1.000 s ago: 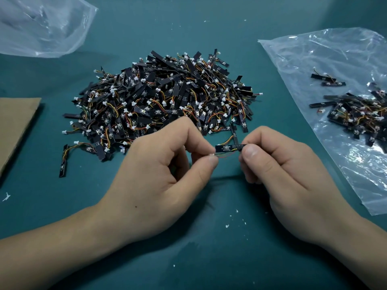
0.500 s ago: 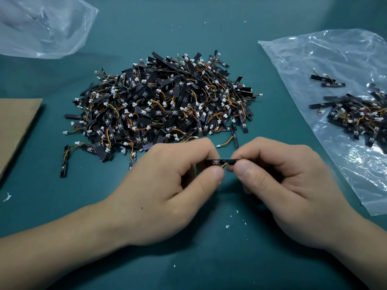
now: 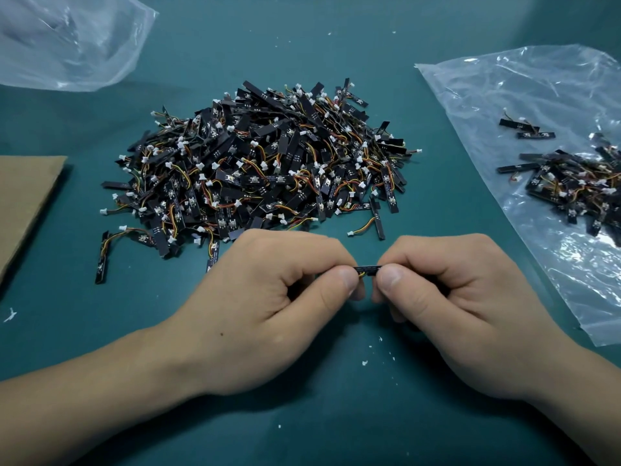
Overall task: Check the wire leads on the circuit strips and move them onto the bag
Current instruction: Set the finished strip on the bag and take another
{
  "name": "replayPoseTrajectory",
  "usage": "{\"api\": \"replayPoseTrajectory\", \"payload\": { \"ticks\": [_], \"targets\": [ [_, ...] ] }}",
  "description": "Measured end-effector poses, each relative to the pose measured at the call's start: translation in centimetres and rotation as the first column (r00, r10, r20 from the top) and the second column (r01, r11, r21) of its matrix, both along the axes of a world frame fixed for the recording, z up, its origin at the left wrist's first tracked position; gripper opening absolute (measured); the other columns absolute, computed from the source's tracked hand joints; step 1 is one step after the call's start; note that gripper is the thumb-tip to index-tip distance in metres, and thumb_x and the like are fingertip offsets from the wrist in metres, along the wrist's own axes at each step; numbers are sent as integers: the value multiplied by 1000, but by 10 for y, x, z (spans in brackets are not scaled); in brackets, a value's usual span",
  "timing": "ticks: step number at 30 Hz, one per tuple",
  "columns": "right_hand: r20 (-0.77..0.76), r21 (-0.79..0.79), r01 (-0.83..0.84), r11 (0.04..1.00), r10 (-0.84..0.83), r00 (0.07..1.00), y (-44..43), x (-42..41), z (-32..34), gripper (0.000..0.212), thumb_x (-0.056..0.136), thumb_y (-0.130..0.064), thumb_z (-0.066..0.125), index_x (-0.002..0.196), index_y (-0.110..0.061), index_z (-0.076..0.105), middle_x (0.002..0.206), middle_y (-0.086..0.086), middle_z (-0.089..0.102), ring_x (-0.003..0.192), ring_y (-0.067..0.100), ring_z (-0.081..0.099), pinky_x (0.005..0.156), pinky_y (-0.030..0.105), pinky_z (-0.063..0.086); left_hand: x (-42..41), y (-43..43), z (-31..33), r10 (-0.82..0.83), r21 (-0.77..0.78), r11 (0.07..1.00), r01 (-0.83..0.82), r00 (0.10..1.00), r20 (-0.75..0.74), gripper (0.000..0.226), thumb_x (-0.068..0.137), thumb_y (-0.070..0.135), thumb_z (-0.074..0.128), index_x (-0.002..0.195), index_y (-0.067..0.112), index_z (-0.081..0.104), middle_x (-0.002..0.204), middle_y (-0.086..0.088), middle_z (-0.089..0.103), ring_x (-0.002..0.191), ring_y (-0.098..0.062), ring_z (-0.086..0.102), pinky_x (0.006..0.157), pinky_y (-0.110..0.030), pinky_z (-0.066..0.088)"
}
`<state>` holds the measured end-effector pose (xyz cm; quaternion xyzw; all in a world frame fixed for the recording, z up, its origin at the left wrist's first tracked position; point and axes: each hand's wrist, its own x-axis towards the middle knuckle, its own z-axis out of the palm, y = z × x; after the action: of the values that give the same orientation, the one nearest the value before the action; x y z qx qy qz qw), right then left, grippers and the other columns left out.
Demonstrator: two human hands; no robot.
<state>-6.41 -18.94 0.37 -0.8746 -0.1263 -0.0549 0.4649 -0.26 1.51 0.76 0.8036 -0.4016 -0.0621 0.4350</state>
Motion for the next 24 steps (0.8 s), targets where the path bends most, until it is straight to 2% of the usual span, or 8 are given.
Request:
{"api": "replayPoseTrajectory", "payload": {
  "ticks": [3,8,21,24],
  "targets": [
    [7,-7,-5,1000,5,1000,1,0,0,27,96,-33,51,73,-26,63,59,-1,56,53,15,52,50,27,41,0,0,0,-4,-7,1000,3,1000,-15,27,97,28,48,83,22,70,66,0,61,66,-18,60,61,-35,46],
    [-2,-5,-3,1000,3,1000,1,1,1,27,96,-34,50,73,-29,62,59,0,56,52,15,50,49,25,38,-1,0,0,21,4,1000,-21,1000,0,28,97,27,47,81,22,69,66,0,61,66,-19,61,61,-35,46],
    [-26,-14,10,1000,-10,1000,-1,0,0,31,94,-35,49,71,-22,65,57,3,58,51,18,52,50,36,41,-1,-2,0,9,34,999,-10,999,44,28,97,25,49,78,20,69,62,4,58,62,-13,57,58,-31,45],
    [-28,-19,11,1000,-11,1000,-1,0,0,31,94,-35,49,71,-22,65,57,4,58,51,18,51,50,37,41,-2,-1,0,16,36,999,-17,1000,20,27,96,27,48,80,23,69,64,2,61,65,-16,60,59,-35,46]
  ]
}}
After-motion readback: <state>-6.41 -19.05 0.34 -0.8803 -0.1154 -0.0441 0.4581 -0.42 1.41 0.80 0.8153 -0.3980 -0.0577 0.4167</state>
